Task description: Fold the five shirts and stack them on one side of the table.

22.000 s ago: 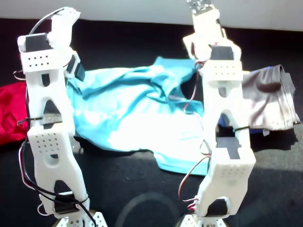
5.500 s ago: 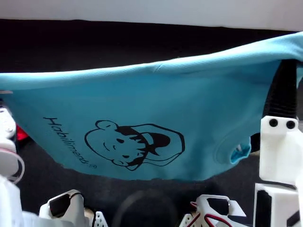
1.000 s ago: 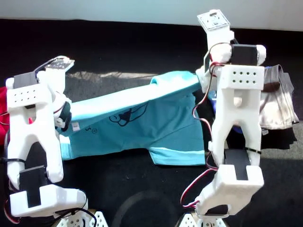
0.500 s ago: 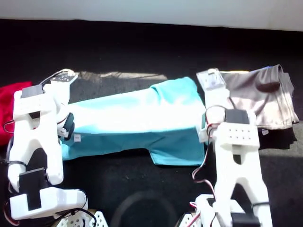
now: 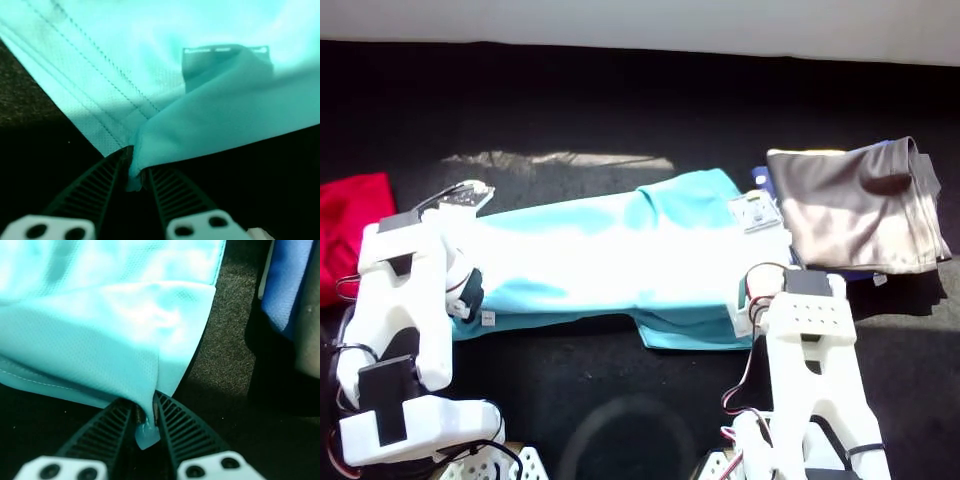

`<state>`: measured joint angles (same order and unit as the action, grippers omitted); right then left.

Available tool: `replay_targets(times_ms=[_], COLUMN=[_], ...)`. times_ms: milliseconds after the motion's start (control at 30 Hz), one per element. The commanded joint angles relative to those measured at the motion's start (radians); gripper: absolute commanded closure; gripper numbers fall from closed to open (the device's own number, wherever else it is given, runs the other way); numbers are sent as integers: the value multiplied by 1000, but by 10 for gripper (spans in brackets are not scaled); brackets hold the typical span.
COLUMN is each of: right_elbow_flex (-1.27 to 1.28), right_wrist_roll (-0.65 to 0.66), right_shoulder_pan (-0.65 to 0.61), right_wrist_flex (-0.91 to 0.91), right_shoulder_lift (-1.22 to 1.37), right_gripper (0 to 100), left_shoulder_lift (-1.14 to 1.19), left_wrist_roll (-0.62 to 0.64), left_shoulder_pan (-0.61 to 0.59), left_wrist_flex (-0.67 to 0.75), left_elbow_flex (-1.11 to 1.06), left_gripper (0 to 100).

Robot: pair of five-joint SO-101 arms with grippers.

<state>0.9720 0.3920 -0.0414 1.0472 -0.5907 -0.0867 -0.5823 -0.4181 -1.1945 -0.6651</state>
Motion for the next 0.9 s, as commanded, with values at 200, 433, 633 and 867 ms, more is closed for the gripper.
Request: replay_targets(times_ms=[200,433,633,867], right_elbow_flex=[16,-254,-463,-479], right_wrist_roll=[8,3,3,-11], right_shoulder_pan=[12,7,4,-143], right_wrist_flex=[-2,171,177,-2], right_shoulder_lift=[-47,-47,-33,165], right_gripper=[944,793,793,962], left_shoulder_lift=[-41,-33,-24,208], left_wrist_roll=[-23,-84,-21,138], left_shoulder_pan=[-58,-117,-65,122], left_wrist_flex=[-57,-256,-285,-157], left_elbow_flex=[31,369,558,585], left_gripper=[853,822,928,990])
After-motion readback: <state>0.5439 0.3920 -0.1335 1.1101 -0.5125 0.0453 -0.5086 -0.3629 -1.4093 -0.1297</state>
